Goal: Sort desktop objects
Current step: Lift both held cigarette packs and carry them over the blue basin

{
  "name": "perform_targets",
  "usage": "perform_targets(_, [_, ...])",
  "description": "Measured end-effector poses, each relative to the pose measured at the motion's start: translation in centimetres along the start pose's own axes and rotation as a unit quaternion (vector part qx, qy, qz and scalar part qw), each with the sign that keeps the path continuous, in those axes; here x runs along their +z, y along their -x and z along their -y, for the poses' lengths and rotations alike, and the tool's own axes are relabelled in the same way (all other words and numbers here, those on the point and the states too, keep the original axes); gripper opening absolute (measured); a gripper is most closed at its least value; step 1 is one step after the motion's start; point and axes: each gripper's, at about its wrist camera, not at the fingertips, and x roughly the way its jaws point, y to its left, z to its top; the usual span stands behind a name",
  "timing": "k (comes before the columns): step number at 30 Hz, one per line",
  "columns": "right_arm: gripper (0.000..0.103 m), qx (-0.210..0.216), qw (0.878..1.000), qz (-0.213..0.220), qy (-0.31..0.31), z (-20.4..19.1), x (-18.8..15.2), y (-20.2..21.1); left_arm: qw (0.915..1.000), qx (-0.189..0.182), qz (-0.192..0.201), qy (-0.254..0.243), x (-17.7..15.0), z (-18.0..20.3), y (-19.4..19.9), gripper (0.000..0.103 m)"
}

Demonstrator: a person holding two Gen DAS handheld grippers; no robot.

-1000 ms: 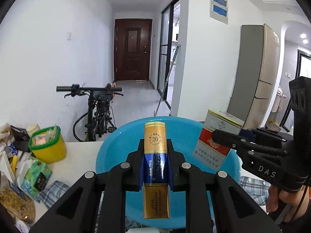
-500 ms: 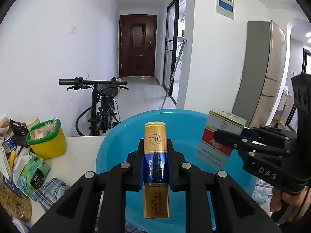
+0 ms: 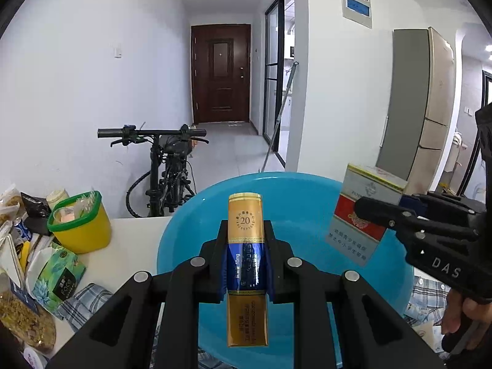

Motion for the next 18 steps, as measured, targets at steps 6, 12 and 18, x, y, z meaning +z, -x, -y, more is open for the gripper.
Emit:
perform_targets(6, [0.022,-0.001,1.000,-0.007,0.005,-0.43,-0.11,-0.18,0.9998,0.016,0.008,-0.009,0.03,0.31,0.52,0.020])
perform_targets(12, [0.022,0.001,1.000,-0.012,-0.007,0.02,-0.38,-0.61,0.9998,0.019,0.005,-0.010,-0.07,0.43,0.39,0.020])
perform_targets(18, [0.022,0.008,1.000,-0.016,-0.017,-0.20,-0.43,-0.77,0.9999,0.010,0.001,-0.010,-0.16,0.72,0.16,0.020])
